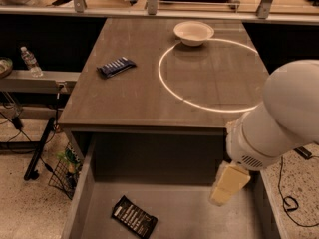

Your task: Pick rxbar chocolate from top drawer and place on counter

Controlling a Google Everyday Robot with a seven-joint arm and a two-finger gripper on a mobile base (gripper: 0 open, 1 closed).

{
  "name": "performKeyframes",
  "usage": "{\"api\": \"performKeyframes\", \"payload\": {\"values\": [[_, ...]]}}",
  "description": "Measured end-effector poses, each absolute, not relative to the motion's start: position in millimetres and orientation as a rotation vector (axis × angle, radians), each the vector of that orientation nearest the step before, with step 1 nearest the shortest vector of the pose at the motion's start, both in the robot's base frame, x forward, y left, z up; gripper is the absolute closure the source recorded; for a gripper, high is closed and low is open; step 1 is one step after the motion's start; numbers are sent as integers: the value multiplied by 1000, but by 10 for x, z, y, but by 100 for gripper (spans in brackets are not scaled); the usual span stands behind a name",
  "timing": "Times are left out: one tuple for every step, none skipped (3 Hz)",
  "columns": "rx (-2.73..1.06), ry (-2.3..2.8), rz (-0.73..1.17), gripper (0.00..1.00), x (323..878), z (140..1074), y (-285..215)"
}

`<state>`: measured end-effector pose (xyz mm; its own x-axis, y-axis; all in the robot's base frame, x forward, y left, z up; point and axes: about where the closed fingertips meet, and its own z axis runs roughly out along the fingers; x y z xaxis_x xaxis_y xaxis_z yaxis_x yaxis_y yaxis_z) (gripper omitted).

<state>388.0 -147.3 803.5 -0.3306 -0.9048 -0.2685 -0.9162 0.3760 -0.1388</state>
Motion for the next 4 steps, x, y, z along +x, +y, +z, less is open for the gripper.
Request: {"api": "performKeyframes", "payload": {"values": [[-1548, 2386, -6, 0, 3887, 8015, -1528], [-1540, 2395, -10, 0, 3885, 8012, -1538], [-1513, 2411, 34, 0, 3821, 7872, -1404], [-1458, 2436, 101, 0, 3697, 7648, -1173]]}}
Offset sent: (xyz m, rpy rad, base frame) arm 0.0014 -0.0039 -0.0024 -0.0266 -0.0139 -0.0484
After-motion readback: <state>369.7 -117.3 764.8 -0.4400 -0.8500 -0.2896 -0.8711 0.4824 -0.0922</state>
